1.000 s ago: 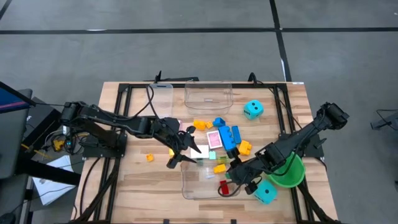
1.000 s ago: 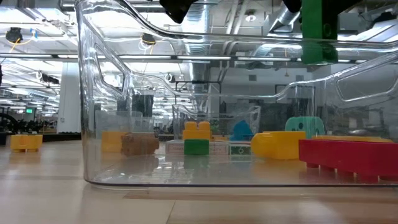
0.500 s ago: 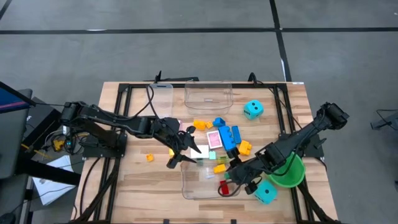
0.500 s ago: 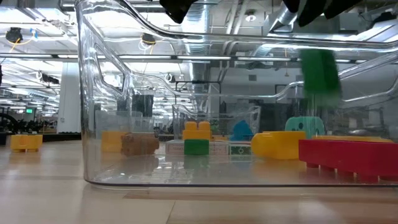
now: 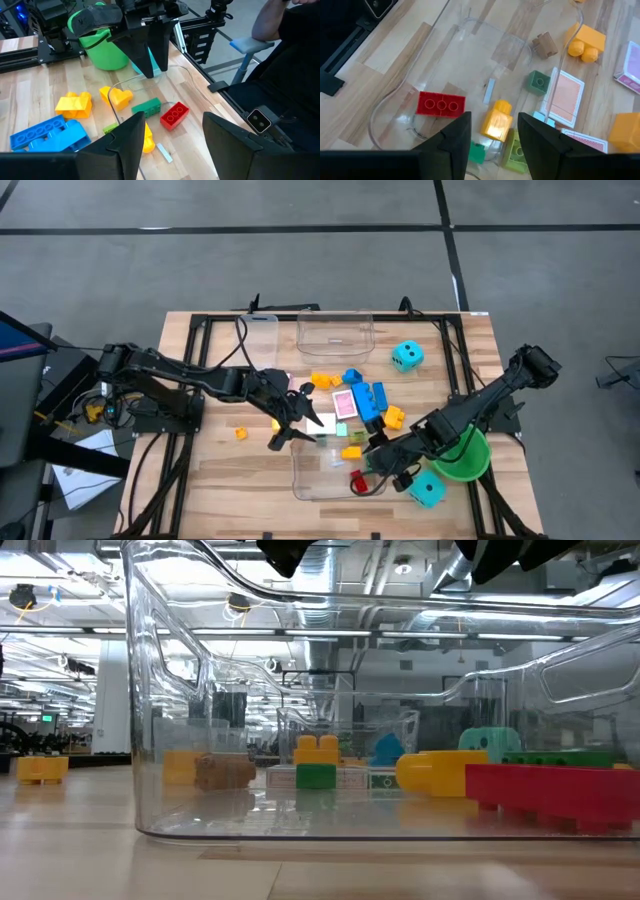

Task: Pick & Place Toys
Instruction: Put the light blue die into the top transparent bin

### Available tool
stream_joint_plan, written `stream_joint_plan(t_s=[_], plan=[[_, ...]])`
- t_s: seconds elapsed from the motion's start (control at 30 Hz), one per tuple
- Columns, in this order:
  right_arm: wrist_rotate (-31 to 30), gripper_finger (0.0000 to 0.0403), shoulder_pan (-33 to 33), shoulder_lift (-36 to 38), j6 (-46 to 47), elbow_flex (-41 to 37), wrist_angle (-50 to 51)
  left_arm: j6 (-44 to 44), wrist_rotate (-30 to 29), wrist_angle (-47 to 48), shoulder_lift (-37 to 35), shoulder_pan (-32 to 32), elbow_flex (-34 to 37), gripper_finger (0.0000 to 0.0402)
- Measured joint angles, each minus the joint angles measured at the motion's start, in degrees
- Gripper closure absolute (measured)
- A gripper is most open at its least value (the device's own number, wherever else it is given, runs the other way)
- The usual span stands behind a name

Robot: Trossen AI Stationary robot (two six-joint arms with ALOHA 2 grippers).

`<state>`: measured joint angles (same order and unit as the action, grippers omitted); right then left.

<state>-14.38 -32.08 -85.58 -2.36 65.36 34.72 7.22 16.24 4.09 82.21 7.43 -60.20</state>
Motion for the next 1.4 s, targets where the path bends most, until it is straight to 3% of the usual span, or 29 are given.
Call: stream_joint_plan(t_s=[0.3,0.43,0.67,0.83,1.13,1.4], plan=[[-1.99,0.0246,1.26,0.00,2.73,0.00,0.03,0.00,-0.01,0.00,0.00,0.01,0.00,0.0211],[-9.02,0.0237,3.44,0.02,8.07,0.02,2.88,0.00,-0.03,-0.01,0.00,0.00,0.00,0.0211],[-21.39,0.0193,10.80,0.02,20.56,0.02,16.25,0.00,-0.23,0.01,0.00,0.00,0.00,0.0211],[-26.50,0.0157,16.27,0.07,24.89,-0.97,20.02,0.00,-0.23,0.21,0.00,0.00,0.00,0.0211],[-27.01,0.0142,25.65,6.20,21.35,-12.54,13.63,-0.17,-0.21,1.07,0.00,0.01,0.00,0.0211],[-19.53,0.0142,34.26,24.33,13.87,-25.60,-4.11,-0.20,-0.19,1.08,0.00,0.01,-0.02,0.0211]])
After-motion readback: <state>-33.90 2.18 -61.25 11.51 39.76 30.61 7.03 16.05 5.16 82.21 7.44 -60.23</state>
